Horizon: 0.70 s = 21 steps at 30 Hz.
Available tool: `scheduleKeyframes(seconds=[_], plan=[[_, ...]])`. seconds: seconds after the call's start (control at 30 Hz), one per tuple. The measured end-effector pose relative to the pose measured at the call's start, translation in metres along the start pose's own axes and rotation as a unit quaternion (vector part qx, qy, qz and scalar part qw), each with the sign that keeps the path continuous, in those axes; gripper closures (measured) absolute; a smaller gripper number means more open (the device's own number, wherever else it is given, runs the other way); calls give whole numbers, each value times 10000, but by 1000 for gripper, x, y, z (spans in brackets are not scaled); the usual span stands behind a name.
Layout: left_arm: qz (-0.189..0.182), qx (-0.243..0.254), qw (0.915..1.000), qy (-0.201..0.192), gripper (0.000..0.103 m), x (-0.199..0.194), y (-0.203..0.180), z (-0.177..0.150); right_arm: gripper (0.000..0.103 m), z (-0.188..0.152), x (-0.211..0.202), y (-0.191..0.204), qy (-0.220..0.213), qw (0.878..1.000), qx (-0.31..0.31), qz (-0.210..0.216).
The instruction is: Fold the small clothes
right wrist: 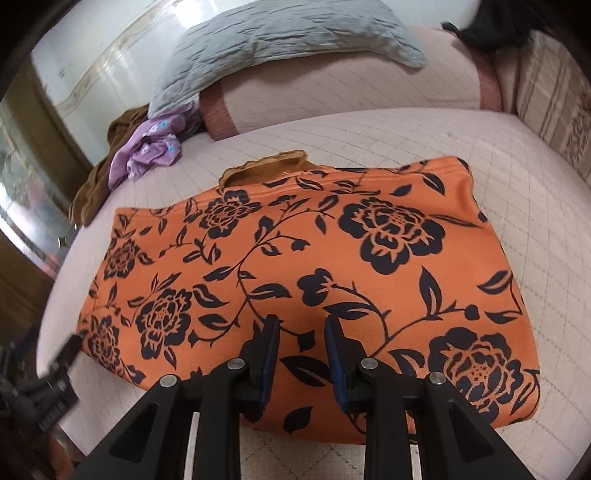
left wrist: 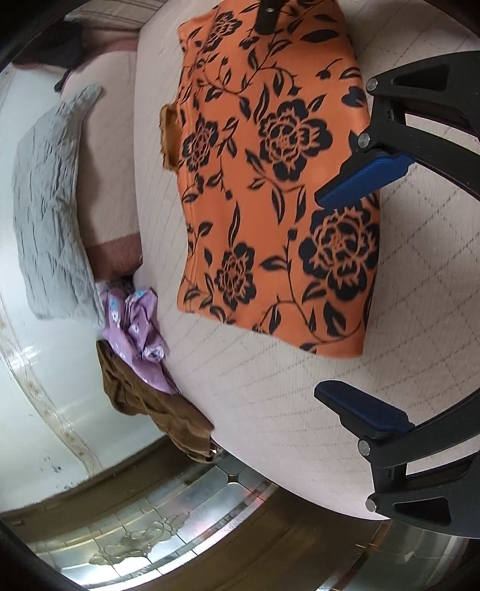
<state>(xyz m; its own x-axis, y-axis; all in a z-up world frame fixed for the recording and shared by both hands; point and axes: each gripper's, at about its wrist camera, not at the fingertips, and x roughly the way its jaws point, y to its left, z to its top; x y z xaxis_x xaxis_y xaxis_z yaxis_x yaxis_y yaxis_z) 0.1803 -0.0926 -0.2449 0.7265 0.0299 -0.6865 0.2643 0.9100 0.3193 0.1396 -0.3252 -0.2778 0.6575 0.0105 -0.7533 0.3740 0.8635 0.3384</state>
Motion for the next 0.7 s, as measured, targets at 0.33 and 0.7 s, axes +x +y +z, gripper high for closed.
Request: scheduleKeyframes(seconds=[0.33, 0.7], plan=[[-28, 9, 10000, 2, 9, -2, -6, 0, 76, 3, -3, -8, -10, 9997, 237, 70], [-93, -50, 9999, -19, 9, -3, -5, 1, 76, 3, -1, -8, 16, 9996, 274, 75]])
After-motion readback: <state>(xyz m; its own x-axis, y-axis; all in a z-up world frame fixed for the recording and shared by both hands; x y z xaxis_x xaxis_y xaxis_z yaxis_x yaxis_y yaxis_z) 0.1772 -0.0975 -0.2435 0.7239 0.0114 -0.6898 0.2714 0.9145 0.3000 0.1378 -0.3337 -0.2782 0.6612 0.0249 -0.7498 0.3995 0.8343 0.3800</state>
